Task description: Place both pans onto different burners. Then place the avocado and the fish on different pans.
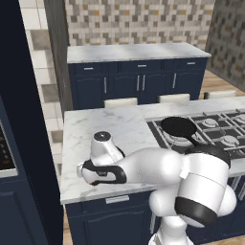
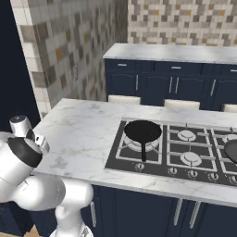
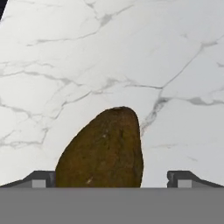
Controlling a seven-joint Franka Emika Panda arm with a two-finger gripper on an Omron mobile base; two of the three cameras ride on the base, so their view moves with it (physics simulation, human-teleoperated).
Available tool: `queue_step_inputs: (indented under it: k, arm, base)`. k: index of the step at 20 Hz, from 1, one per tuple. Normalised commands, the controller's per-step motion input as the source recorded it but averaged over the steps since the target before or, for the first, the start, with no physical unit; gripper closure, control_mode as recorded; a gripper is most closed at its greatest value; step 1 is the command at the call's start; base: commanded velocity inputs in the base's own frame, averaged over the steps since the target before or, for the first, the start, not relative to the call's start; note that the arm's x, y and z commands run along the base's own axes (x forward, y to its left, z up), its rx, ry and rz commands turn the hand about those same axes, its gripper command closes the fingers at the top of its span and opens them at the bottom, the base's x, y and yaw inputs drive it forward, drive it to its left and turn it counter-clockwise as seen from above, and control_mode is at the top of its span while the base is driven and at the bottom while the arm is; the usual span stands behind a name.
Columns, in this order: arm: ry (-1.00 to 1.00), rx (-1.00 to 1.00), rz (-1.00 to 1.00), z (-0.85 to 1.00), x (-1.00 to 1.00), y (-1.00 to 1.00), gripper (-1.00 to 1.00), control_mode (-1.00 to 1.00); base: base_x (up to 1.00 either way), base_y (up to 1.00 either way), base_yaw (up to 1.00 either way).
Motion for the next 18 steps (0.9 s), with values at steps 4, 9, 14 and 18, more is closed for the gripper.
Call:
queue_step_inputs:
  k: [4, 9, 14, 18]
  arm:
    - [0.02, 0.00, 0.00, -0.29, 0.00, 0.18, -1.00, -1.00]
    - [0.01, 0.00, 0.00, -0.21, 0.00, 0.12, 1.00, -1.00]
    - [-0.02, 0.00, -0.04, 0.29, -0.07, -0.14, 1.00, -1.00]
    - [-0.06, 0.00, -0.07, 0.53, -0.01, -0.48, 1.00, -1.00]
  base:
    - [0.00, 0.00, 0.00]
    - [0.00, 0.00, 0.00]
    - [0.00, 0.00, 0.00]
    - [0.00, 0.00, 0.00]
